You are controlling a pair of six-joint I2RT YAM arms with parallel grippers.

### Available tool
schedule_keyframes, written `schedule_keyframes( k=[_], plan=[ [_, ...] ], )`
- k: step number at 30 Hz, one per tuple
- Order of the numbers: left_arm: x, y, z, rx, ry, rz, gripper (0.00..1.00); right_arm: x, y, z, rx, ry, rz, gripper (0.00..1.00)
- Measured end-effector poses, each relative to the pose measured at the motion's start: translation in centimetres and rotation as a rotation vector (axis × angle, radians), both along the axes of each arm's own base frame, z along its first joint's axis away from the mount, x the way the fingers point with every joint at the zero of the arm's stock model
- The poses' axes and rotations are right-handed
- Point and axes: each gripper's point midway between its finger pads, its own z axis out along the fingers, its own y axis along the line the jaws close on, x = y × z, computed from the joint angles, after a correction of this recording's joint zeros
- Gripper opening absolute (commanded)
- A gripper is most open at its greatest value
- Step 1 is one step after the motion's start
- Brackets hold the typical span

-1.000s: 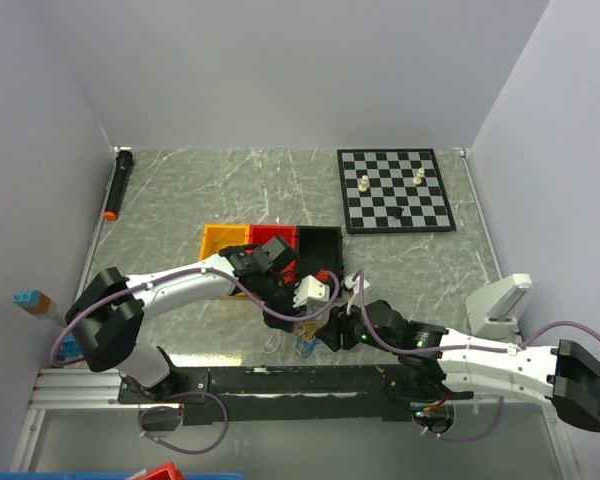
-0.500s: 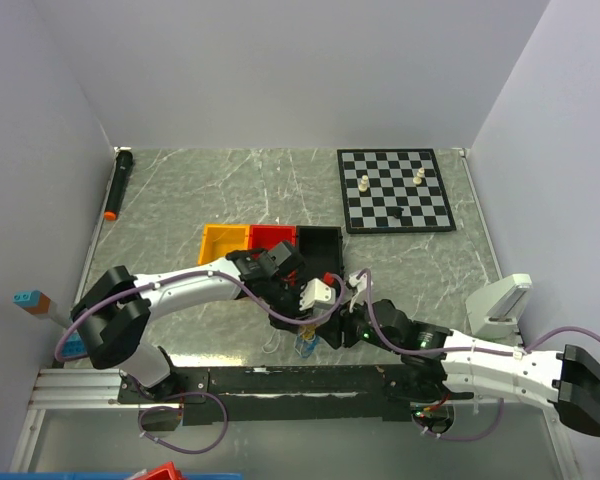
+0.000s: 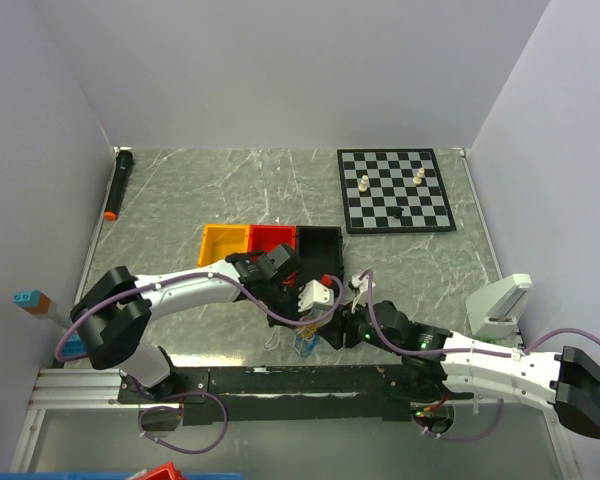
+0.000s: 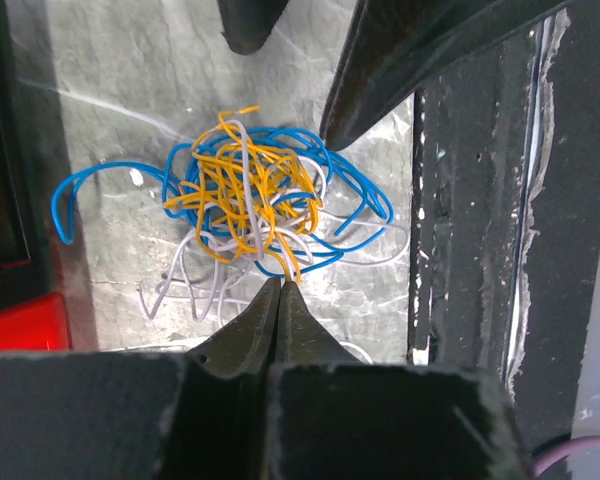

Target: Untangle the cables

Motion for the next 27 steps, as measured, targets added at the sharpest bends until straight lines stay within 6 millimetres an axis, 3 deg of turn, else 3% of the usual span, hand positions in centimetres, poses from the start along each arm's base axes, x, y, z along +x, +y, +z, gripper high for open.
schedule_keyframes(
  k=[7,15,17,19,27],
  plan=[
    [-0.1,0.1,1.0,-0.004,-0.003,-0.005,0.01,0.6,0.5,0.2,0.033,-0.028,-0.007,0.61],
    [0.4,-0.9,4.7,-0.093,-0.044,-0.01,0.01,2.0,1.1,-1.2,0.037,-0.031,-0.036,0.62],
    [0.3,-0.9,4.9,-0.097,-0.042,-0.012,0.35,2.1,1.3,-1.8,0.025,-0.022,-0.036,0.61],
    [0.2,-0.8,4.6,-0.095,-0.039,-0.013,0.51,2.1,1.4,-2.2,0.016,-0.013,-0.029,0.59],
    [-1.3,2.1,0.4,0.001,0.002,0.006,0.53,2.1,2.0,-1.6,0.056,-0.011,-0.024,0.41]
  ],
)
